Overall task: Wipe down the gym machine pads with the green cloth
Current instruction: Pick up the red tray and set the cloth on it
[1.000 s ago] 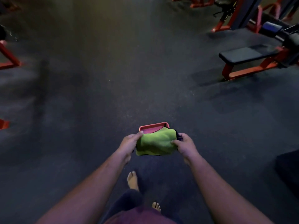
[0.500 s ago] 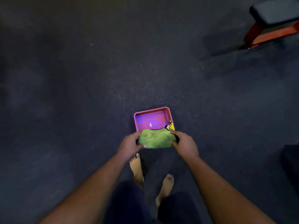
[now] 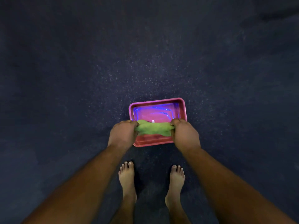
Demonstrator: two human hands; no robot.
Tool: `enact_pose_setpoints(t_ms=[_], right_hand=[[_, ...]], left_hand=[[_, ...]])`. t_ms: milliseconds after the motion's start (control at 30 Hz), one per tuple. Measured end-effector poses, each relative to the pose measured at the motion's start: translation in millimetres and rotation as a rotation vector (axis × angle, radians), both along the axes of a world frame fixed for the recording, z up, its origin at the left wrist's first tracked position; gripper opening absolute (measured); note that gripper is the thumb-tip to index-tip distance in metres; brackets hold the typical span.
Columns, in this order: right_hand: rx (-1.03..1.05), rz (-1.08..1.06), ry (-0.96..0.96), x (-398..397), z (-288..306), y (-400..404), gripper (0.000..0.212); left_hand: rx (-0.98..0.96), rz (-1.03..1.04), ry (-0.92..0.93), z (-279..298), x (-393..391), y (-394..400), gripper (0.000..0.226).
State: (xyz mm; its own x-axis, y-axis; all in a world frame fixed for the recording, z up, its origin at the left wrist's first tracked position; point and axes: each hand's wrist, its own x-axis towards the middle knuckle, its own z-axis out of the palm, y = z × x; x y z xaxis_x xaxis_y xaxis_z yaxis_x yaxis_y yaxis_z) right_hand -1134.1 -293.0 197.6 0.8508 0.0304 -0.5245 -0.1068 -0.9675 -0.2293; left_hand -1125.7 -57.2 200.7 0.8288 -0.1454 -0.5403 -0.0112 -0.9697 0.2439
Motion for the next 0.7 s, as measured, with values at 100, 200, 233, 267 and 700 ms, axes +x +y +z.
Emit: enact_pose_setpoints(t_ms=[100, 200, 233, 267, 700], right_hand=[[0.025, 0.005, -0.040, 3.3, -48.8, -1.0, 0.021], [0.001, 0.048, -0.036, -5.4, -86.5, -1.0, 0.018], [-0.006, 0.064, -0.019, -8.2, -96.7, -1.8, 0.019], [0.004, 0.052, 0.005, -12.3, -105.3, -0.9, 0.020], [0.739, -0.890, 0.004, 23.6, 83.4, 22.4, 0.048]], left_hand=[[-0.017, 0.042, -0.052, -45.0, -0.3, 1.5, 0.033], [-0.034, 0.052, -0.023, -81.0, -13.3, 4.3, 0.032], [-0.039, 0.065, 0.022, -90.1, -17.9, 4.9, 0.033], [-0.065, 0.109, 0.071, -98.7, -24.2, 5.1, 0.039], [-0.750, 0.897, 0.232, 99.2, 15.9, -14.7, 0.072]])
